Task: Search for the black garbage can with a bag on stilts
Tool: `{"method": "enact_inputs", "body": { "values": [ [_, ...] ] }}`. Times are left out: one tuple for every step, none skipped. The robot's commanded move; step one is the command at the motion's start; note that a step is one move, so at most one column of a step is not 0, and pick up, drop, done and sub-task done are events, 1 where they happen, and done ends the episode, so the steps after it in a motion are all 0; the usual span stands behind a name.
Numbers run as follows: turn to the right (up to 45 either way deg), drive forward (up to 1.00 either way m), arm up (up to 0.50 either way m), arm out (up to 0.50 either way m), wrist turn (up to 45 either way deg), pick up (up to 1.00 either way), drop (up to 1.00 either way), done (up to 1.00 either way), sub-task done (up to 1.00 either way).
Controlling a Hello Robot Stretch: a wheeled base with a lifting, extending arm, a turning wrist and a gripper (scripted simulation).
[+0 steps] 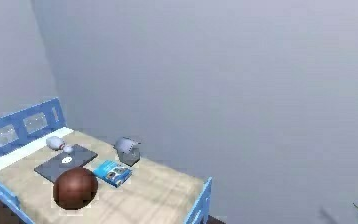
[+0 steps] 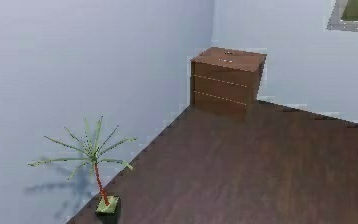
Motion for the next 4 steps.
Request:
{"method": "enact_inputs", "body": {
  "values": [
    [-45.0,0.0,0.0,0.0,0.0,0.0,0.0,0.0,0.0],
    [-45.0,0.0,0.0,0.0,0.0,0.0,0.0,0.0,0.0],
    [-45.0,0.0,0.0,0.0,0.0,0.0,0.0,0.0,0.0],
    [-27.0,0.0,0.0,0.0,0.0,0.0,0.0,0.0,0.0]
  ]
}}
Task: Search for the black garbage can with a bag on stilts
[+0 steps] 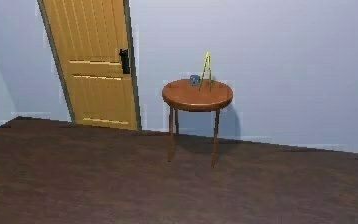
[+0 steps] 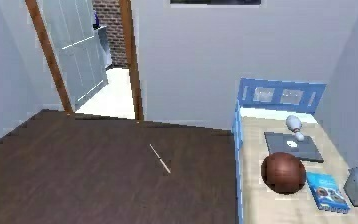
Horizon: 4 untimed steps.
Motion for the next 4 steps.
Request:
{"method": "enact_inputs", "body": {
  "values": [
    [0.0,0.2,0.0,0.0,0.0,0.0,0.0,0.0,0.0],
    [45.0,0.0,0.0,0.0,0.0,0.0,0.0,0.0,0.0],
    [24.0,0.0,0.0,0.0,0.0,0.0,0.0,0.0,0.0],
    [3.0,0.0,0.0,0.0,0.0,0.0,0.0,0.0,0.0]
  ]
}}
